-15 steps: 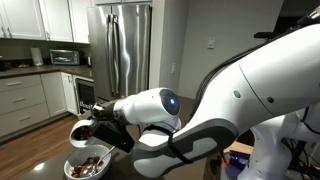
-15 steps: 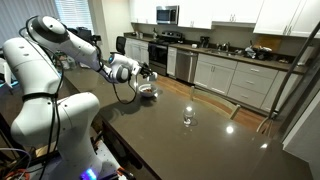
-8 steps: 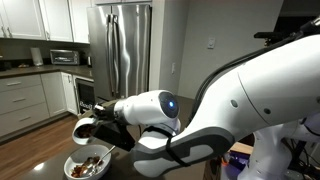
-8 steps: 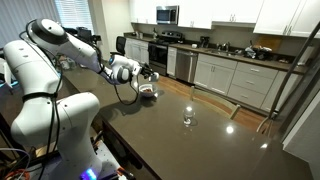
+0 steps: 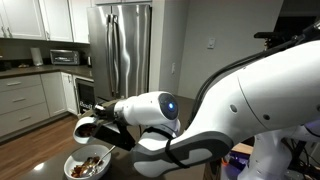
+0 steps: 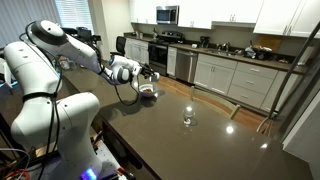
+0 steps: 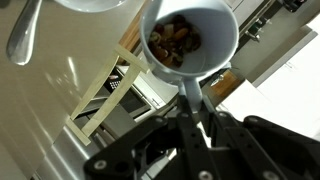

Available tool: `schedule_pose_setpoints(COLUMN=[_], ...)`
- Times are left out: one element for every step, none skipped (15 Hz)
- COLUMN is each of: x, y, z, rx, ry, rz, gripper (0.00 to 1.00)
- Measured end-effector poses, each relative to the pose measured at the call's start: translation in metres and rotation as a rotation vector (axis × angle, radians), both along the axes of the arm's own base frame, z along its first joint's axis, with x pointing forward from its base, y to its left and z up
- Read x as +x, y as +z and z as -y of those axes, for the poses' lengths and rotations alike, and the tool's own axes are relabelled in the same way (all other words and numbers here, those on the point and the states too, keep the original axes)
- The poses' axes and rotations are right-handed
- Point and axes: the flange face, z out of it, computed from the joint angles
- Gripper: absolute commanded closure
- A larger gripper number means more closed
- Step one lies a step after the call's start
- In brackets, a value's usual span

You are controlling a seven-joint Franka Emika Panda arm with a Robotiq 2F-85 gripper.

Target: Move some of the objects from the white cup and put them in the bowl

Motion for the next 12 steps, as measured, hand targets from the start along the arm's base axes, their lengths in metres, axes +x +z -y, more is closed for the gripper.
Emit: schedule_pose_setpoints(x=[0.000,0.000,0.001,0.001,0.001,0.001,0.000,0.000,-0.001,-0.003,-0.004,-0.006], y=[0.000,0.000,0.001,0.001,0.001,0.002,0.003,0.004,0.006,0.008,0.009,0.011], z=[0.000,0.001,0.001,0.001,0.002,0.001,0.001,-0.001,-0.002,-0.004,-0.007,-0.010], rx=[-0.002,-0.003,-0.004,-0.005,-0.006,-0.008,-0.009,-0.010,-0.010,-0.010,-0.009,-0.009], ry=[-0.001,-0.002,-0.003,-0.003,-0.004,-0.003,-0.002,0.000,0.003,0.007,0.013,0.019], rz=[0.001,0.002,0.004,0.005,0.007,0.009,0.011,0.015,0.019,0.022,0.025,0.028], gripper=[0.94,0.94,0.94,0.94,0.94,0.94,0.94,0.94,0.94,0.94,0.94,0.94])
